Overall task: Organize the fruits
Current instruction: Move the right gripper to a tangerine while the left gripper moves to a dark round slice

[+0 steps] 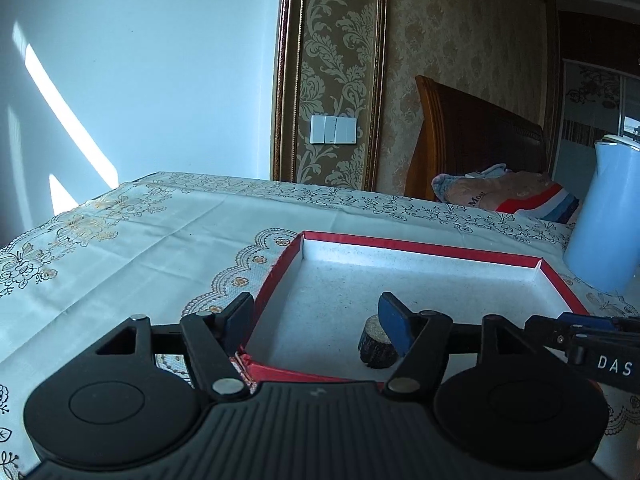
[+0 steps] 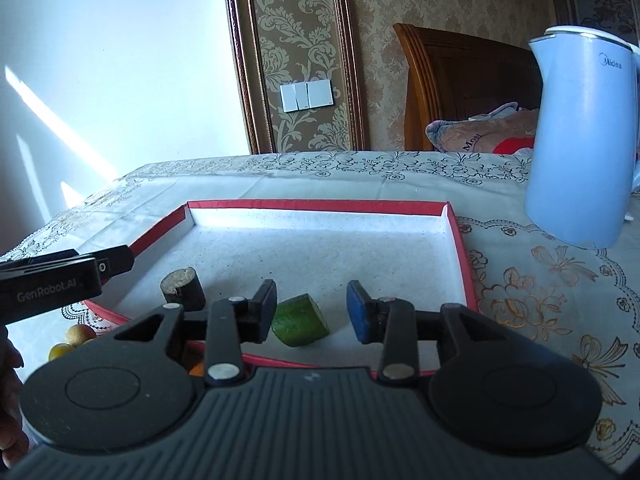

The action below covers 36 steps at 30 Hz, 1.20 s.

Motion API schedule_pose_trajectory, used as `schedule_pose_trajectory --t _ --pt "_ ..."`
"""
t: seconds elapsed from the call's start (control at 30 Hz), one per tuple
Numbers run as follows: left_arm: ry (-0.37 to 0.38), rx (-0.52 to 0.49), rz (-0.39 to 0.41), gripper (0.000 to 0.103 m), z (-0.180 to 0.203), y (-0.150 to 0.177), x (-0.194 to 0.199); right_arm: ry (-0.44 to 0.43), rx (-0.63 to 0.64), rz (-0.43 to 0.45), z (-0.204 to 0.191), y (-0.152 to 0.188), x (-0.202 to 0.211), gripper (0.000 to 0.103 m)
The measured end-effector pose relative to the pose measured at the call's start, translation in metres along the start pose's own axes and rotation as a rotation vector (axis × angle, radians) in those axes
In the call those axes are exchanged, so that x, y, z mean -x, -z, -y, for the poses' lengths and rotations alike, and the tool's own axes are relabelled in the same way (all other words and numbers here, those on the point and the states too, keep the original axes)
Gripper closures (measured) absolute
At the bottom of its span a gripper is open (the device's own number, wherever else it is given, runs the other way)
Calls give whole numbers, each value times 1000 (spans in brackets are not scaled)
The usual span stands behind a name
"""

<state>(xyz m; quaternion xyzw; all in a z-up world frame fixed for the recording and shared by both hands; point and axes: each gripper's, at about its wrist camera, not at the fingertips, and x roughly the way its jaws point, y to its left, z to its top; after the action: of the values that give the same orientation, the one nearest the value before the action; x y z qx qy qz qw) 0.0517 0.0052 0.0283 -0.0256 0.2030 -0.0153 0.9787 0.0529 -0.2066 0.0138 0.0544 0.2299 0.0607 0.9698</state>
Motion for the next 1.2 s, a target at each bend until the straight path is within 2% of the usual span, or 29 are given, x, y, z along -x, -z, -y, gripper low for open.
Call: schedule_pose_trajectory --t 0.17,0.27,0.33,0.43,0.57,0.67,0.87,1.2 --pt "28 -1 16 35 -15 13 27 -1 3 43 4 5 26 67" --pt "85 -11 14 33 -17 21 44 -6 -17 55 11 10 40 67" --pt "133 -39 6 28 -12 27 54 -12 -31 61 15 13 48 66" --pt "190 -110 -11 28 3 38 66 6 -50 85 23 19 60 54" --pt "231 -198 -29 28 27 51 71 13 -74 91 31 27 68 54" --pt "255 -226 -52 28 39 55 68 17 -77 100 33 31 73 54" --pt "264 -216 -122 28 51 59 55 16 -89 114 40 36 82 54" --pt "221 -155 -186 29 50 57 36 3 -110 109 51 45 92 54"
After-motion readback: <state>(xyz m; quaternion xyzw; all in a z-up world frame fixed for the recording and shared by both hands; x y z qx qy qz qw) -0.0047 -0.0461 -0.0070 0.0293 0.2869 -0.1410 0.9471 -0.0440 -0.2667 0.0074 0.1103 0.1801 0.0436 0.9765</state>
